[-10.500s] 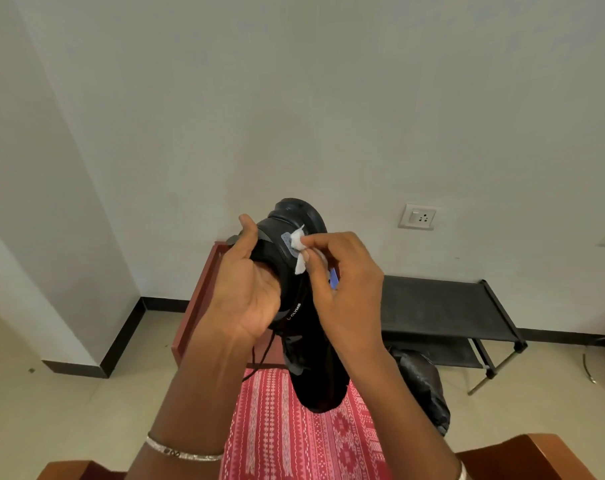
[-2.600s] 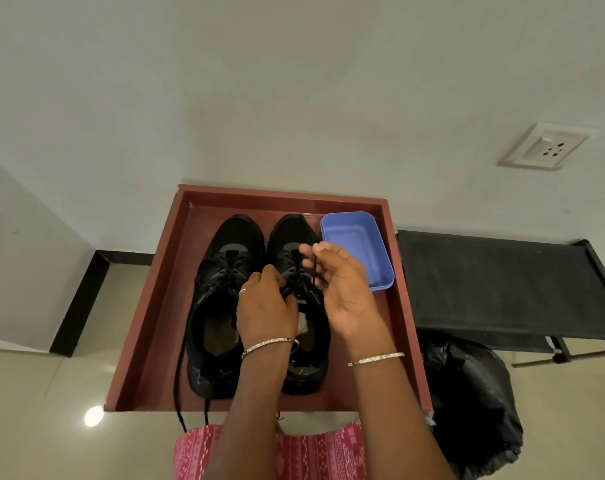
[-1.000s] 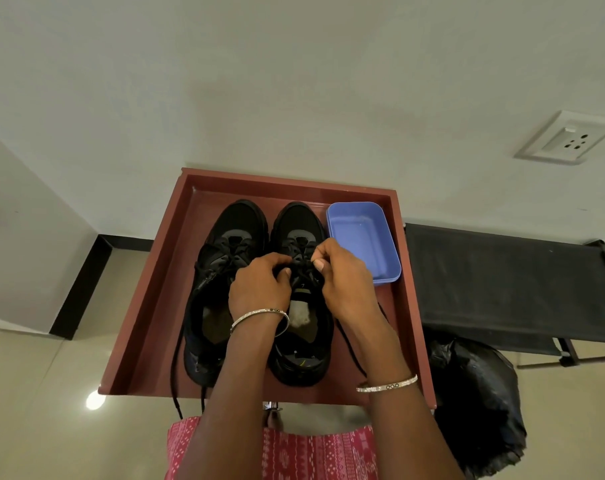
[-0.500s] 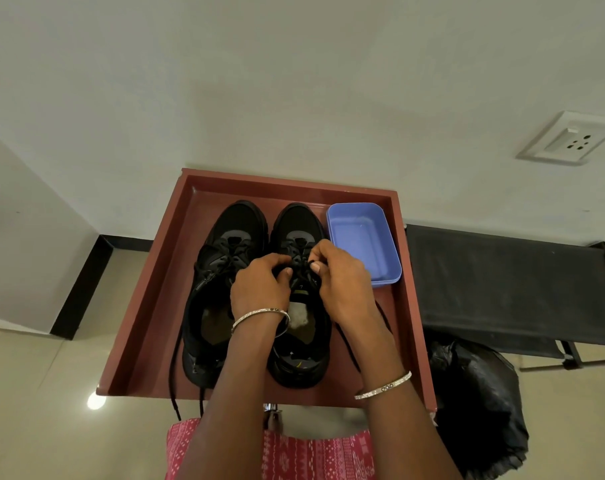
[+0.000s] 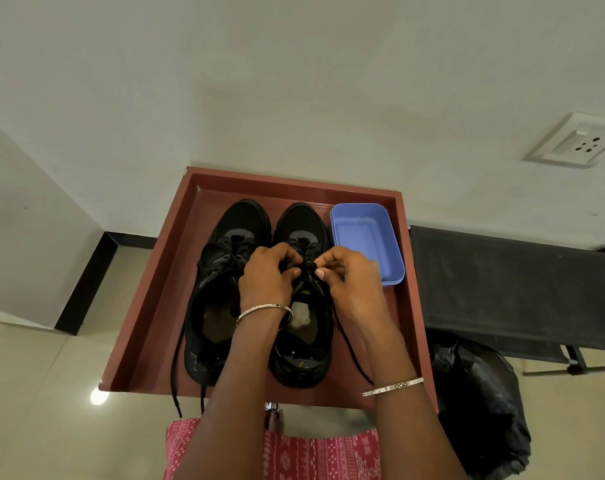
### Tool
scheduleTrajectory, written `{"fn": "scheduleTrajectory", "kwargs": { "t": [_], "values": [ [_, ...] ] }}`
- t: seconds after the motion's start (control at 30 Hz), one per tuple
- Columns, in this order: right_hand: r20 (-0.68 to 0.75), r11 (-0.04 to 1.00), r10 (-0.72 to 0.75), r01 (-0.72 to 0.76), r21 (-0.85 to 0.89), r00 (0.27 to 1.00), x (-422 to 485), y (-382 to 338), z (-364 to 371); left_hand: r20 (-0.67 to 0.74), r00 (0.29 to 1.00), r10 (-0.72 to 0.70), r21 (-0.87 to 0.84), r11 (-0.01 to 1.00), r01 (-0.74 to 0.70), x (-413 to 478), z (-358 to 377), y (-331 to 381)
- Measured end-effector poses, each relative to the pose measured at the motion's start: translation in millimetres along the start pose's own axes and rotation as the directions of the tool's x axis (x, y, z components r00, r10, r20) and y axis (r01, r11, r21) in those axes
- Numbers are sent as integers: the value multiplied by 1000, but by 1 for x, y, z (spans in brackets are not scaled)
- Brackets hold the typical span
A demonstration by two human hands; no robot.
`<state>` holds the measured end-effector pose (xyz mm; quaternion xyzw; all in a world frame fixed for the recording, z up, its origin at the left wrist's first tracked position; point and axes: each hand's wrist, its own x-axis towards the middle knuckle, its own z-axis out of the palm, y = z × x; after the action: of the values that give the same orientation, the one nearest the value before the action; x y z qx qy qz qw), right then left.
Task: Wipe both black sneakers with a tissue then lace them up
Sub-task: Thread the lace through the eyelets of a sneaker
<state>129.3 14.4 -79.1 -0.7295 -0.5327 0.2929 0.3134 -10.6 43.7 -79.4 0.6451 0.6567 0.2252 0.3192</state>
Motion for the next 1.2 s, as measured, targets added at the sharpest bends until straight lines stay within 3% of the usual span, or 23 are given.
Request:
{"fn": "scheduleTrajectory", "kwargs": {
  "t": [0.3,0.57,0.8,0.9,1.1,1.2],
  "values": [
    [-29,995,-32,29,-95,999,-1,-3,3,55,995,87,28,996,-89,0,6,2],
    [-24,991,-27,23,-134,999,0,-4,5,60,997,42,-407,913,-14,1,8,0],
    [-29,971,-102,93,-220,994,-1,-6,9,88,992,-92,-555,822,125,2,9,1],
    [-22,947,-141,128,-294,990,-2,-8,11,154,978,-139,-642,739,206,2,6,3],
    [11,991,2,-3,132,1000,-8,1,-4,174,963,-206,-532,803,269,2,0,-4],
    [112,982,0,-21,186,994,-10,4,-14,195,955,-224,-447,846,290,1,-8,-10]
  ]
}}
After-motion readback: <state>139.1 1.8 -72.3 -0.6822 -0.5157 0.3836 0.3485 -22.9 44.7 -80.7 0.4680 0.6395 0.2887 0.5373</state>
